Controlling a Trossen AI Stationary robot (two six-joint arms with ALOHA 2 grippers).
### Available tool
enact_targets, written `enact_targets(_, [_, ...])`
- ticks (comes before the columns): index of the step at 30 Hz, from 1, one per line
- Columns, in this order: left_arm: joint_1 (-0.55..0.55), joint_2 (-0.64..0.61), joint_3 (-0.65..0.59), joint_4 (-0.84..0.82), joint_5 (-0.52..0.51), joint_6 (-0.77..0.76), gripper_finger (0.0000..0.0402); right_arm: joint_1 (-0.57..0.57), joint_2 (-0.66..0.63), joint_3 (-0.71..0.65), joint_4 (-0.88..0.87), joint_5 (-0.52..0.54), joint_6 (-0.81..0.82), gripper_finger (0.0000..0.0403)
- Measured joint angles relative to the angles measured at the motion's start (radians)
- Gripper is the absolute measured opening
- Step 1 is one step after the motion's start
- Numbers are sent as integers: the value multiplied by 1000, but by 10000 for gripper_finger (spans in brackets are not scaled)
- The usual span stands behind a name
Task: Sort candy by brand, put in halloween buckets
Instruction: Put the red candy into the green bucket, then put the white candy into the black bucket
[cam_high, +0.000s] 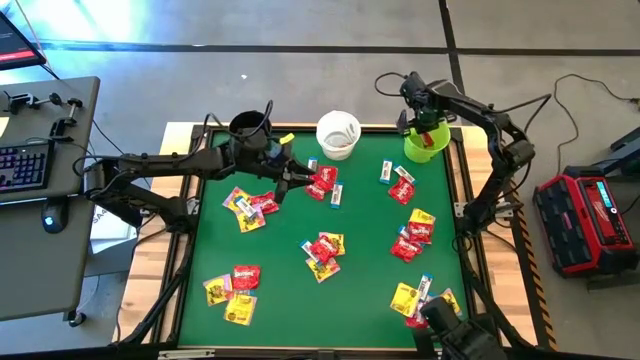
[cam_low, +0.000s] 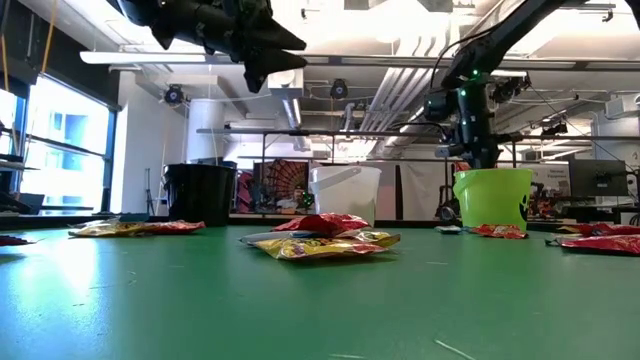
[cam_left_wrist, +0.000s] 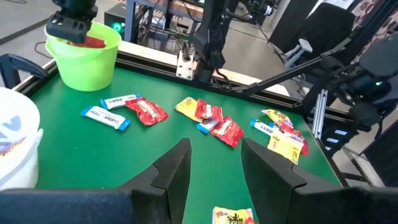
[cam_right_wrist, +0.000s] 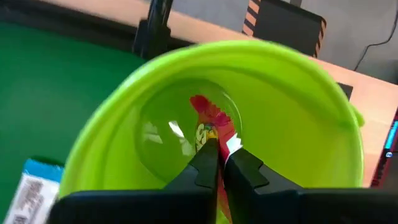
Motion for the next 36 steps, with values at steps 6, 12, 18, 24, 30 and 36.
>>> enact_targets(6, [2, 0, 0, -73, -62, 7, 136, 2, -16, 0, -36, 0, -15, 90])
enact_targets(12, [13, 0, 0, -166, -77, 2, 136, 8, -132, 0, -43, 0, -23, 155])
enact_targets(18, [13, 0, 0, -251, -111, -32, 136, 98, -340, 0, -74, -36, -29, 165])
enact_targets(24, [13, 0, -4, -258, -105, -71, 136, 304, -484, 0, -71, -105, 130, 165])
enact_targets(30, [12, 0, -100, -115, -110, -147, 117, 537, -480, -11, -55, 46, 403, 165])
enact_targets(36, [7, 0, -161, -24, -91, -185, 79, 637, -472, -235, 104, 69, 655, 165])
